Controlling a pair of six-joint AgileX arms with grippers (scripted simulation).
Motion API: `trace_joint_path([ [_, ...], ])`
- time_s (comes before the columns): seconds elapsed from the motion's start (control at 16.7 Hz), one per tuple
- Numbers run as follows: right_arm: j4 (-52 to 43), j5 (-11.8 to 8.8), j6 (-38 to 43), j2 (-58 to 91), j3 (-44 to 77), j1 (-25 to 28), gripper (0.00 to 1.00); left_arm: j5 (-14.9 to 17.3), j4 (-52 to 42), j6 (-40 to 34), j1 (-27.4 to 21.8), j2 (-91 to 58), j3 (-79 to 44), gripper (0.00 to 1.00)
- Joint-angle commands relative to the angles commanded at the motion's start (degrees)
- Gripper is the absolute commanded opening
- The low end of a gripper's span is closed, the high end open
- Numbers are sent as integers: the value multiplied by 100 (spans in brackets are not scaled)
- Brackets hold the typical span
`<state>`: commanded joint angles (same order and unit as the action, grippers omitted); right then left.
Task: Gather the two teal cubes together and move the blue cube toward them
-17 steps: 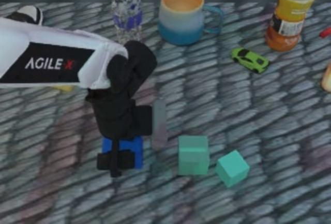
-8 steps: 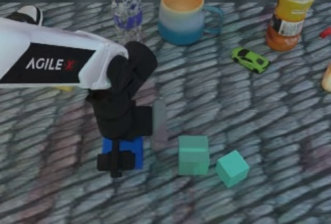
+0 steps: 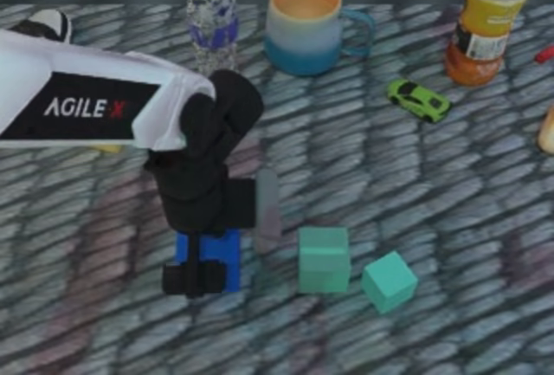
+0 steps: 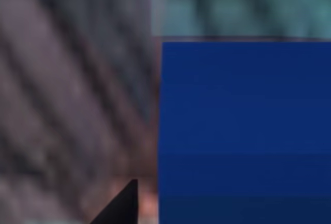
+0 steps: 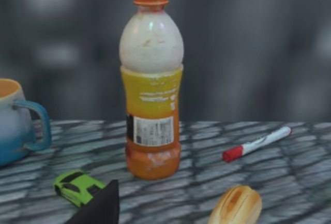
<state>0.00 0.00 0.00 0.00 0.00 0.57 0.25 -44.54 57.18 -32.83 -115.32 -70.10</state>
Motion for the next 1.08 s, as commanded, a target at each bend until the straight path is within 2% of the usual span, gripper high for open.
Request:
trace_joint_path([
  [0.54,0,0,0,0,0,0,100,1,-100,13,9,41,-73,100],
  [0.9,0,0,0,0,0,0,100,-1,-1280,-2,98,515,-721,100],
  [1.08,0,0,0,0,0,0,100,-4,-1470,-15,122,633,-842,100],
])
